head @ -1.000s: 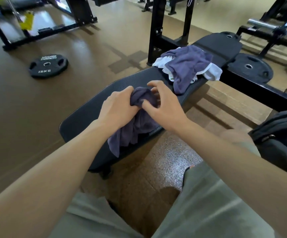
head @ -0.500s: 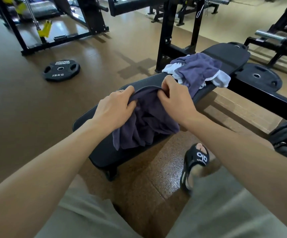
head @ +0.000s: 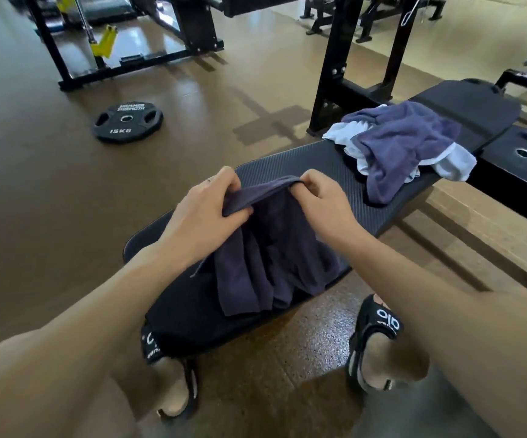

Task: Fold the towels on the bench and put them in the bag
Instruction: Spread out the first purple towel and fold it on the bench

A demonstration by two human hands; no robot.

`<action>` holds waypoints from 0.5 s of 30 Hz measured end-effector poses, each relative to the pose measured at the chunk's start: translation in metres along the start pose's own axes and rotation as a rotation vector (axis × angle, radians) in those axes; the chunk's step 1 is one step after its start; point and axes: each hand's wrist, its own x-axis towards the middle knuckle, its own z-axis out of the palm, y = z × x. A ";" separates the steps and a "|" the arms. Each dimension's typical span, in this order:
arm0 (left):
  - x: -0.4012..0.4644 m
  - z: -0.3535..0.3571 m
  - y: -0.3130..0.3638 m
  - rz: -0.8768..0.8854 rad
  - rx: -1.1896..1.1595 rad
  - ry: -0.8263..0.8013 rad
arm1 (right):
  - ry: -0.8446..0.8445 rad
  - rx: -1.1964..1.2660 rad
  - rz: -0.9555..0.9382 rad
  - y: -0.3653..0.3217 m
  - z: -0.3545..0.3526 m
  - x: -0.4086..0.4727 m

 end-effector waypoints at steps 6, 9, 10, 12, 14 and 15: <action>0.031 0.016 0.007 0.047 -0.063 0.032 | -0.122 0.479 0.231 -0.015 0.005 0.027; 0.037 0.019 0.010 0.037 -0.026 0.028 | -0.135 0.560 0.293 -0.021 0.003 0.033; 0.036 0.020 0.010 0.036 -0.010 0.014 | -0.128 0.594 0.308 -0.021 0.002 0.035; 0.033 0.023 0.011 0.060 0.048 -0.010 | -0.114 0.664 0.341 -0.025 0.001 0.037; 0.029 0.024 0.013 0.101 0.131 -0.026 | -0.109 0.731 0.369 -0.027 0.000 0.037; 0.026 0.024 0.014 0.136 0.169 -0.028 | -0.115 0.755 0.376 -0.027 0.000 0.036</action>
